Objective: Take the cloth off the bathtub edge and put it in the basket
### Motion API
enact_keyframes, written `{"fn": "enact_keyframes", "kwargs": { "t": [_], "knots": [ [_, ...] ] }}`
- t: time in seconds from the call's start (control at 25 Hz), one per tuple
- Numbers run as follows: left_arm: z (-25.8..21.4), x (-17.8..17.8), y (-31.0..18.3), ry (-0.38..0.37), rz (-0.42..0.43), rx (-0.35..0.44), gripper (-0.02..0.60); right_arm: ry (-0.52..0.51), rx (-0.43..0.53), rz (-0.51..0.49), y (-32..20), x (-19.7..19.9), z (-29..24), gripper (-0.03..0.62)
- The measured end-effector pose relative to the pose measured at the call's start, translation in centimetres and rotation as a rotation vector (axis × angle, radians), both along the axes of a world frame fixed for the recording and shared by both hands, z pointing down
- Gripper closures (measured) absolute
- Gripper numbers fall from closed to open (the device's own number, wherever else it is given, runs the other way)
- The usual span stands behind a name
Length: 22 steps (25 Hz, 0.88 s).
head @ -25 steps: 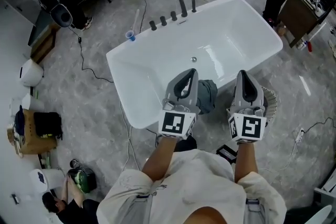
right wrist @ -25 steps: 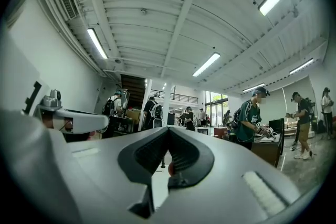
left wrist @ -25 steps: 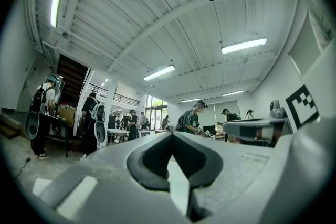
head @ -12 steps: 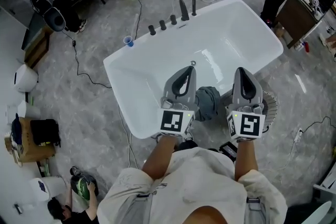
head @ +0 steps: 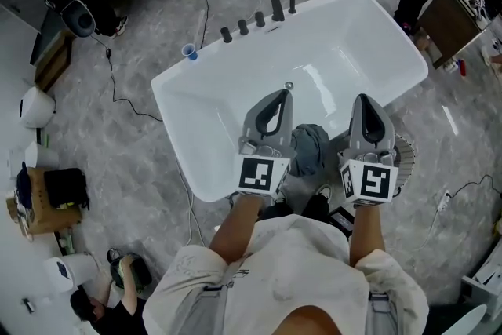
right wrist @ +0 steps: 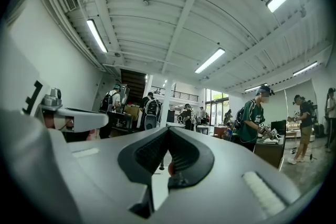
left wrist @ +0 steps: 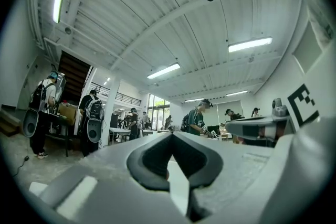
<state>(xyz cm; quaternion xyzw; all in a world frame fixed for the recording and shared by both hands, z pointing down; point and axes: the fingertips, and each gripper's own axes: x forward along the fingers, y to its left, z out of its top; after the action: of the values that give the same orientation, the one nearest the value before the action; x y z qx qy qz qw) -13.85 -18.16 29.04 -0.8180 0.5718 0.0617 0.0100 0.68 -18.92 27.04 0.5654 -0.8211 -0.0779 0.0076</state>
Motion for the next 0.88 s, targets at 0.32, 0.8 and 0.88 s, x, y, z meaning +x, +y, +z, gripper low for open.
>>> {"fn": "enact_keyframes", "kwargs": {
  "t": [0.32,0.8,0.88],
  "knots": [
    [1.7,1.4,-1.7,-0.01,-0.05,-0.016,0.584,-0.003,-0.02,-0.049,-1.9,1.8,0.7,0.592],
    [4.9,1.2,-1.9,-0.047,-0.142,-0.076,0.584,-0.047,-0.147,-0.132,-4.1,1.6,5.7,0.592],
    [5.7,0.7,-1.8,-0.04,-0.155,-0.099,0.584,-0.064,-0.178,-0.154,-4.1,0.9,7.0,0.591]
  ]
}}
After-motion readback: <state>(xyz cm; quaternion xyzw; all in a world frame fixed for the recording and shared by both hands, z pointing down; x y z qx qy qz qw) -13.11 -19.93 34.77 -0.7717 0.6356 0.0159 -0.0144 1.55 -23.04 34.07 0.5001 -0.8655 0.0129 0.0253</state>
